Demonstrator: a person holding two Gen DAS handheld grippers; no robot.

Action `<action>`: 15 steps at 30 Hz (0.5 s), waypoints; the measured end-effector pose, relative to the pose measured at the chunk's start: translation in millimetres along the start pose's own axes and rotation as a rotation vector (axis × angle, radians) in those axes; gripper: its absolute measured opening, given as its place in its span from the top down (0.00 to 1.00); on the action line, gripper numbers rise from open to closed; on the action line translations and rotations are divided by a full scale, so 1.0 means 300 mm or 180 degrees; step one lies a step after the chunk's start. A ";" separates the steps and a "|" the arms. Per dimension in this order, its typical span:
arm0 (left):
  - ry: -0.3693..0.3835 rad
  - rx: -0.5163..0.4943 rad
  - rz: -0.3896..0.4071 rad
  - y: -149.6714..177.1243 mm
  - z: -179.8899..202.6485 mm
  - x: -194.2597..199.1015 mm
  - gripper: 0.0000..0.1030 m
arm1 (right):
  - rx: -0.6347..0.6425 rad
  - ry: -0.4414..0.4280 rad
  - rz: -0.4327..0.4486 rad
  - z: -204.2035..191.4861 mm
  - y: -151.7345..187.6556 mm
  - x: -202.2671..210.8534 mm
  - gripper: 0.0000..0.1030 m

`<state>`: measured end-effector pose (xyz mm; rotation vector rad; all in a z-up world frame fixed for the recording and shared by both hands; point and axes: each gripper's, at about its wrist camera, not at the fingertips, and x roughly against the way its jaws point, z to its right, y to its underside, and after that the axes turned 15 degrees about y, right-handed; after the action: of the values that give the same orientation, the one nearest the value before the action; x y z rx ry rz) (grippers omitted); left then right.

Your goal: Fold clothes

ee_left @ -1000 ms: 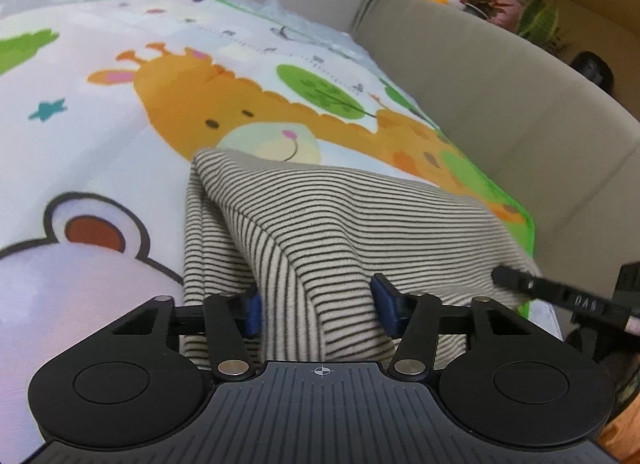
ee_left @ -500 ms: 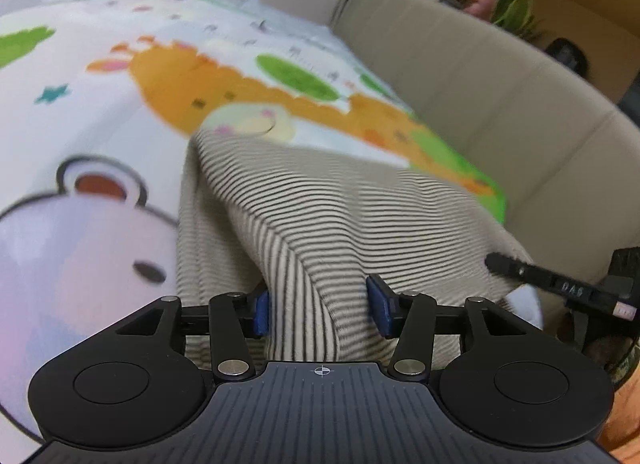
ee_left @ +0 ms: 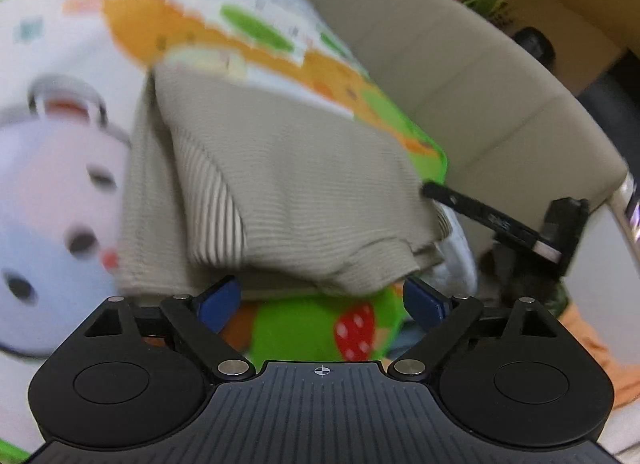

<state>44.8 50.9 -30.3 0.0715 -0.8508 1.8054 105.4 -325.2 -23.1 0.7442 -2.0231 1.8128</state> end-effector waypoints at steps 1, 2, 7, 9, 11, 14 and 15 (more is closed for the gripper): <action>0.0069 0.0102 -0.0046 0.001 -0.017 -0.015 0.11 | -0.0031 -0.0005 -0.0034 0.005 0.004 -0.017 0.31; 0.0119 0.0143 -0.0082 0.000 -0.029 -0.030 0.11 | -0.0065 -0.0016 -0.0068 0.011 0.011 -0.032 0.31; 0.0148 0.0260 -0.0120 -0.065 -0.084 -0.079 0.11 | -0.0118 -0.0091 -0.0151 0.016 0.048 -0.066 0.31; 0.0126 0.0248 -0.0119 -0.112 -0.093 -0.088 0.11 | -0.0132 -0.0109 -0.0150 0.018 0.057 -0.072 0.31; 0.0042 0.0132 -0.0101 -0.170 -0.100 -0.099 0.11 | -0.0139 -0.0127 -0.0152 0.016 0.058 -0.078 0.31; -0.0068 0.0091 -0.0087 -0.264 -0.139 -0.131 0.11 | -0.0105 -0.0153 -0.0168 -0.012 0.057 -0.089 0.29; -0.0101 0.0091 -0.0082 -0.295 -0.154 -0.143 0.11 | -0.0086 -0.0162 -0.0177 -0.027 0.058 -0.092 0.27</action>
<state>153.0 57.1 -38.0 0.1292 -0.8429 1.7965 116.9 -311.8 -51.6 0.8385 -2.0335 1.7493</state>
